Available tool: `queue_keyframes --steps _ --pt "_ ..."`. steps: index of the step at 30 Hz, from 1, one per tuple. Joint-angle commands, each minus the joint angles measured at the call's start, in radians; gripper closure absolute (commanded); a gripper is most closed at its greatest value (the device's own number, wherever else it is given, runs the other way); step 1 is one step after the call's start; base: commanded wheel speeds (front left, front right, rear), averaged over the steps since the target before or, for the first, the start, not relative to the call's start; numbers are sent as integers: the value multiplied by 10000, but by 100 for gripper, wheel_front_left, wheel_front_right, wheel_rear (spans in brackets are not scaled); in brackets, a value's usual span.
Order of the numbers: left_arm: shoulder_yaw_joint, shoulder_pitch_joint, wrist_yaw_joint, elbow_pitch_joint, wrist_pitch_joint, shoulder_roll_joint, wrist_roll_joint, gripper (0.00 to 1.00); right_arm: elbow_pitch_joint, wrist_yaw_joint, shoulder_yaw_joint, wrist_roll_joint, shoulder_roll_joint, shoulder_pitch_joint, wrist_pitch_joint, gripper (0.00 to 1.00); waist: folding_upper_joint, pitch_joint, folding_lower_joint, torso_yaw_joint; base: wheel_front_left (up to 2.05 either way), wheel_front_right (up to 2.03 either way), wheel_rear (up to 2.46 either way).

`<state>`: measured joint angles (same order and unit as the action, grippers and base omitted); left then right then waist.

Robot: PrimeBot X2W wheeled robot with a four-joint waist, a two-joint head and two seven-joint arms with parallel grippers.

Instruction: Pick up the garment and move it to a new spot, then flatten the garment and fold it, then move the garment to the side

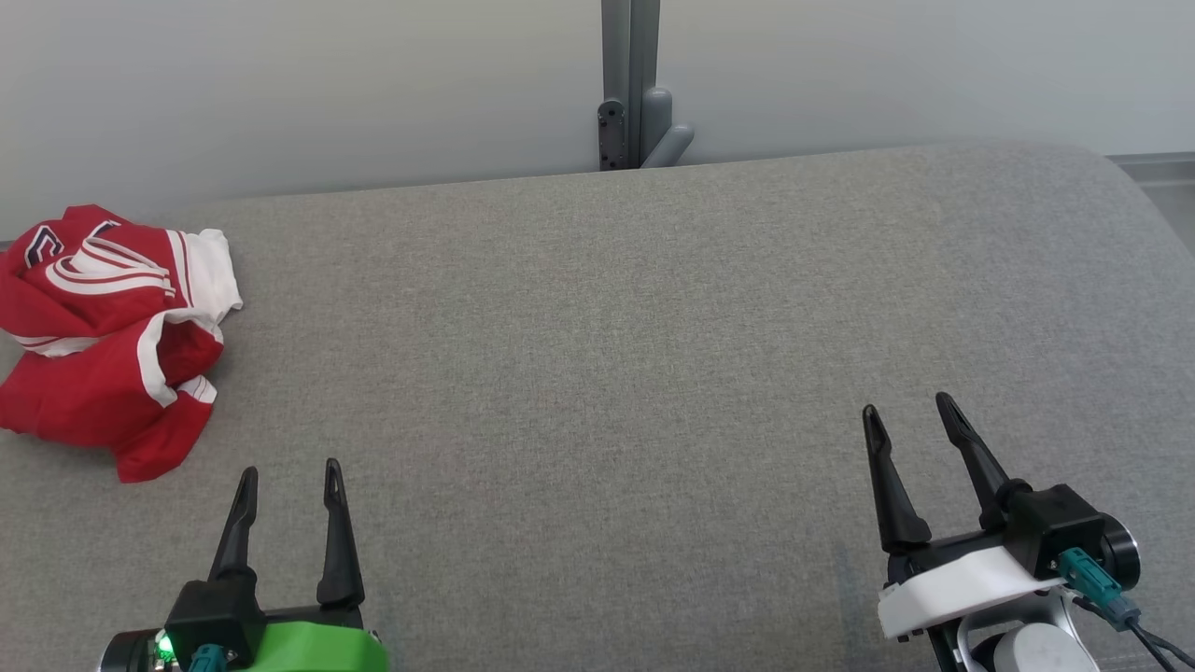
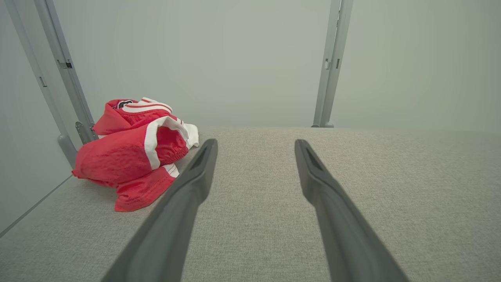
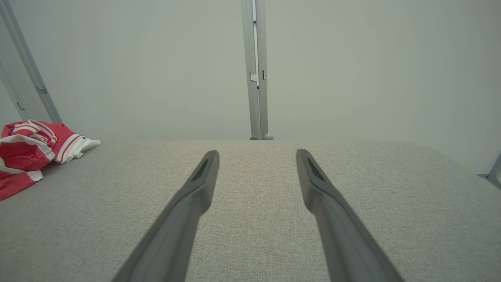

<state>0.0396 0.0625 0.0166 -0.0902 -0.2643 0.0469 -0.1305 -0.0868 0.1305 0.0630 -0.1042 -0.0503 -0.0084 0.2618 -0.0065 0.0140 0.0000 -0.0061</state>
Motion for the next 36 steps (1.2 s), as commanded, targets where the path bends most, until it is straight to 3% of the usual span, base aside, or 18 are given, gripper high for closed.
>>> queue_keyframes --steps 1,29,36 --pt "9 129 -51 -13 -9 63 5 0 48 4 5 48 3 107 40 0 65 1 0 0 0 0 0" --pt "117 159 8 -42 -9 63 -36 0 94 2 -55 -12 2 147 40 0 65 -22 0 58 0 0 0" --pt "140 62 -16 -97 -9 63 79 0 116 4 -208 -41 2 245 40 0 65 -98 0 631 0 0 0"
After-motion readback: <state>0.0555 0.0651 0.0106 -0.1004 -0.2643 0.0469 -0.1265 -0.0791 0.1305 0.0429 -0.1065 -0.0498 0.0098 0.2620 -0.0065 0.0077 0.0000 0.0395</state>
